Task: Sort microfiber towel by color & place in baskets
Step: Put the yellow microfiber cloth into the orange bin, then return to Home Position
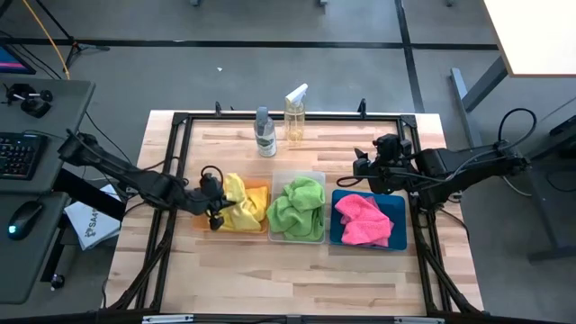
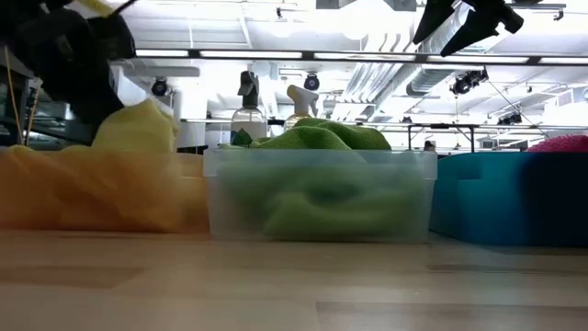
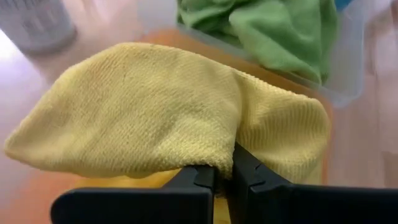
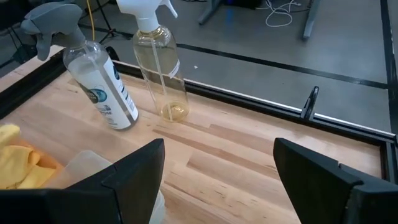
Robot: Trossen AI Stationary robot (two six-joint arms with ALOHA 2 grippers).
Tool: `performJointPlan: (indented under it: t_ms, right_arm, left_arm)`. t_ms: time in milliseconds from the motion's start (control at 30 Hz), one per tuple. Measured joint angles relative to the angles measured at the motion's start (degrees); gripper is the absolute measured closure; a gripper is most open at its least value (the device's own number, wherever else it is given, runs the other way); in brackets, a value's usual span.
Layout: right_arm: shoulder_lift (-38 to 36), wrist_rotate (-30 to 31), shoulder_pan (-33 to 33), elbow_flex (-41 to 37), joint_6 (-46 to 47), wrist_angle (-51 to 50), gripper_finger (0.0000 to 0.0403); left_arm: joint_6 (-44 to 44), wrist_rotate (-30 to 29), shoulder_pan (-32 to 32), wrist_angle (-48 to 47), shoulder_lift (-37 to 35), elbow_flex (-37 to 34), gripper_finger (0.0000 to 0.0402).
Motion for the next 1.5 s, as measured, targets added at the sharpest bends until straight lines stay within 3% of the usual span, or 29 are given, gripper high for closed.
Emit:
performJointPlan:
  t_ms: [133,300,400,600,800,1267,1500]
  right_arm:
    - [0.0,0.0,0.0,0.0,0.0,0.0,0.0105]
    - [0.0,-0.1,0.0,0.0,-0.1,-0.1,0.0105]
    - [0.0,0.0,0.0,0.0,-0.1,-0.2,0.0105]
    - [1.3,0.2,0.0,0.0,-0.1,-0.5,0.0105]
    - [3.5,-0.5,0.0,0.0,-0.3,-0.5,0.0105]
    - [3.3,-1.1,0.0,0.0,-2.2,-1.6,0.0105]
    - [2.5,-0.5,0.0,0.0,-4.6,-2.0,0.0105]
  left_arm:
    - [11.4,-1.3,0.8,-4.5,-0.1,4.8,0.0401]
    - [21.9,14.5,1.9,-13.2,3.1,5.6,0.0401]
    - [23.2,18.6,2.0,-9.0,6.3,4.1,0.0401]
    - [27.9,18.7,2.9,-6.9,16.2,2.4,0.0401]
    - [23.1,19.1,5.5,-6.5,21.2,4.2,0.0389]
    - [26.4,19.1,11.6,-25.5,17.3,21.2,0.0243]
    - [29.2,16.7,15.2,-35.0,13.5,26.9,0.0216]
